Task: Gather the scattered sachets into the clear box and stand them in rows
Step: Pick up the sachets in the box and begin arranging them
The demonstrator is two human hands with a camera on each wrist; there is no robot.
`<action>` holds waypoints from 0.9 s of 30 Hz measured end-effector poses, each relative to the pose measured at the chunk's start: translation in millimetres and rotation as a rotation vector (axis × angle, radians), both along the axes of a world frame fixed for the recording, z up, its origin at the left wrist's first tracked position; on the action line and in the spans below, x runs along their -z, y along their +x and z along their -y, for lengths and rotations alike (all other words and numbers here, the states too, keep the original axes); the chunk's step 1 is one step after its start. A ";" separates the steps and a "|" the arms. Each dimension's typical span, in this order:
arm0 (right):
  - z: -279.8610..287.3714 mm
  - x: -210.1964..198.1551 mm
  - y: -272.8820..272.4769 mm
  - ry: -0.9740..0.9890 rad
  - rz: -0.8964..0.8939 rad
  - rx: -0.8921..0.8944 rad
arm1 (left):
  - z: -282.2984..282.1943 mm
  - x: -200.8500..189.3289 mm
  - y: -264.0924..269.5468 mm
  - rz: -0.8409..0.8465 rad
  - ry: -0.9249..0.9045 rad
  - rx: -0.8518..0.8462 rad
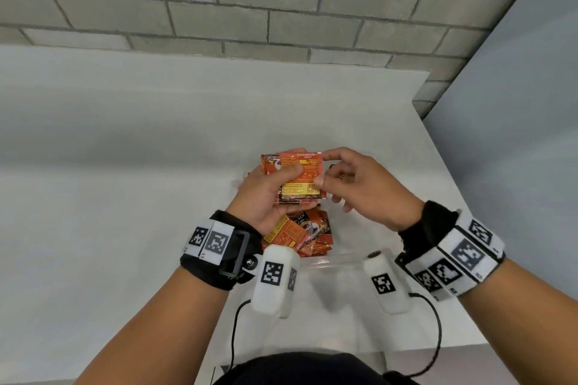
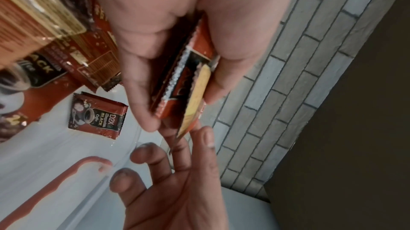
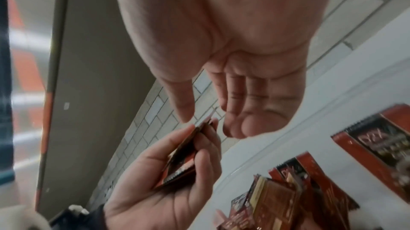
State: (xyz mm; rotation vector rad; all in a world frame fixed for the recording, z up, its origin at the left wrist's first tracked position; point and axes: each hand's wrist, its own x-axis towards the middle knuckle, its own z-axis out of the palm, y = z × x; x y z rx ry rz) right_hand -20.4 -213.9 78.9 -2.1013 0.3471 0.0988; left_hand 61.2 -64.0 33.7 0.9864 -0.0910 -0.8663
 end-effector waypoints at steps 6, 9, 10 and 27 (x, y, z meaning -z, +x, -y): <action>10.5 7.9 -10.0 0.158 0.183 0.125 | 6.8 1.4 -11.0 0.085 0.068 0.059; 17.6 8.0 -14.2 0.045 0.365 0.165 | 9.7 0.1 -12.0 0.075 0.042 0.005; 18.3 8.2 -15.2 0.015 0.381 0.160 | 11.4 -1.7 -12.0 0.066 0.028 -0.011; 15.6 18.2 -19.9 0.208 0.208 0.231 | 26.0 -9.8 -10.4 0.160 0.020 -0.041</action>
